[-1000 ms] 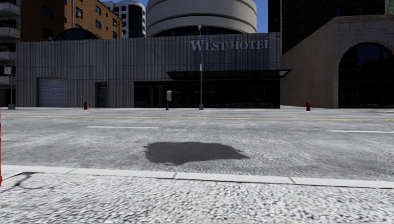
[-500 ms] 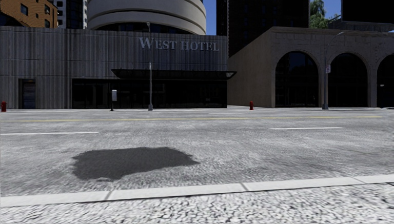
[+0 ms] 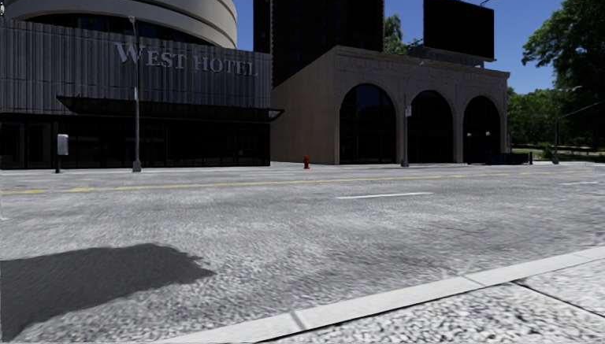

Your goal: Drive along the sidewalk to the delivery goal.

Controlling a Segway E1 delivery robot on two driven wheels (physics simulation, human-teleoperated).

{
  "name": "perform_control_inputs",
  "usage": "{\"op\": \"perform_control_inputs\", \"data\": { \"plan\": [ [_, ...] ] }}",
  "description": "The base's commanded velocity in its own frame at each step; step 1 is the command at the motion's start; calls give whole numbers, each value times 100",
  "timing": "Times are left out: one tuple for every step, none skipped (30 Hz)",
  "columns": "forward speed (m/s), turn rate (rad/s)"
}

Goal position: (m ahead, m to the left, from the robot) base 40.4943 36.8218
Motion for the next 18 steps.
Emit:
{"op": "perform_control_inputs", "data": {
  "plan": [
    [90,-62],
    [90,-62],
    [90,-62],
    [90,-62],
    [90,-62],
    [90,-62],
    [90,-62],
    [90,-62],
    [90,-62],
    [90,-62],
    [90,-62],
    [90,-62],
    [90,-62],
    [90,-62],
    [91,-62],
    [91,-62],
    [91,-62],
    [91,-62]
  ]
}}
